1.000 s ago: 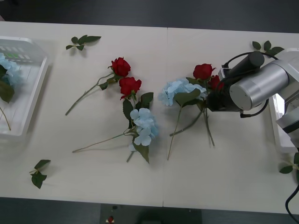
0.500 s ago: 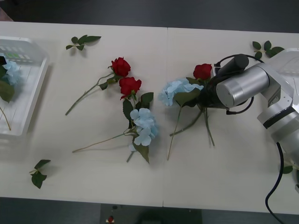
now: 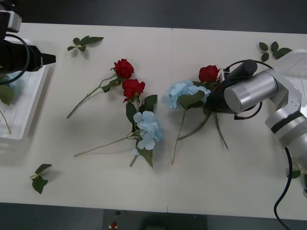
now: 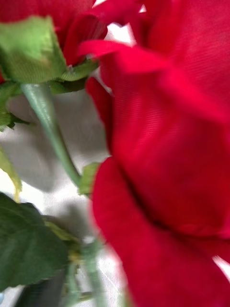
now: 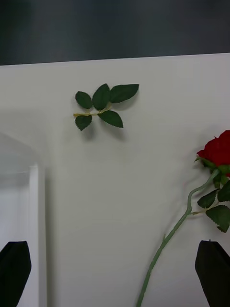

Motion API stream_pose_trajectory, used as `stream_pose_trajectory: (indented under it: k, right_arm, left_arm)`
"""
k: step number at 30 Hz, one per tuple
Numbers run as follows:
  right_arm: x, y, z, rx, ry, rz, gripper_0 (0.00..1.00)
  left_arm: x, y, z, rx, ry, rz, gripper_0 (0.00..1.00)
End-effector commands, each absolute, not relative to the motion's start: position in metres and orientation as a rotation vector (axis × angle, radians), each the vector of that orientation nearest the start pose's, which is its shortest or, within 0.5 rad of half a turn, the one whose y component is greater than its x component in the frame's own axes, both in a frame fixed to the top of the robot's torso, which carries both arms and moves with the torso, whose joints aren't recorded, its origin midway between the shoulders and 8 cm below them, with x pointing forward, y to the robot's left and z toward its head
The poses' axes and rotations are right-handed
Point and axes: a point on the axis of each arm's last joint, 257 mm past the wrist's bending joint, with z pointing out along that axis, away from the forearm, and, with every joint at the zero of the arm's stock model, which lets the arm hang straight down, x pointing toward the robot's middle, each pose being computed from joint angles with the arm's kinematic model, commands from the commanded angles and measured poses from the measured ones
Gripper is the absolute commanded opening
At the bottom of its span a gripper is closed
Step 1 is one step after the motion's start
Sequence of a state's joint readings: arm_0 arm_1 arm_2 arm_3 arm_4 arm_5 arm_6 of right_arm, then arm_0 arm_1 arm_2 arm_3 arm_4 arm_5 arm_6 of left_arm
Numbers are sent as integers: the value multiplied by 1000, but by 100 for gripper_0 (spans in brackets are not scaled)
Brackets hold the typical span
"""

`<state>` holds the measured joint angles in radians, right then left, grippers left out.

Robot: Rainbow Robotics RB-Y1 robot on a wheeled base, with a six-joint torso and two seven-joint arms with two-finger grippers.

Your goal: Put the red flowers into the right box and the blue flowers into the left box

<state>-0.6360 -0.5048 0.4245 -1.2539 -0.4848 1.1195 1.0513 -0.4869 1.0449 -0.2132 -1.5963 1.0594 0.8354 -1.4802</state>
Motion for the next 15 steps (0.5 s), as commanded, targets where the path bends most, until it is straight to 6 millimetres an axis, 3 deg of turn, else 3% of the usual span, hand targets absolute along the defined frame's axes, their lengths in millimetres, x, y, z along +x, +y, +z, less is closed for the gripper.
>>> stream_pose_trajectory:
  k: [1,2,4,15]
  right_arm:
    - [580,-213,-302,-16,2532,65,18]
    - [579,-214,-303,-12,2535,66,8]
    - [580,-212,-303,-5,2535,77,0]
    - [582,-207,-296,8,2525,98,0]
  left_arm:
    - [609,312,-97,362,2077,-97,100]
    - [614,304,-101,380,2080,-88,100]
    - [621,291,-109,419,2087,-65,100]
    - [642,253,-173,606,2137,134,100]
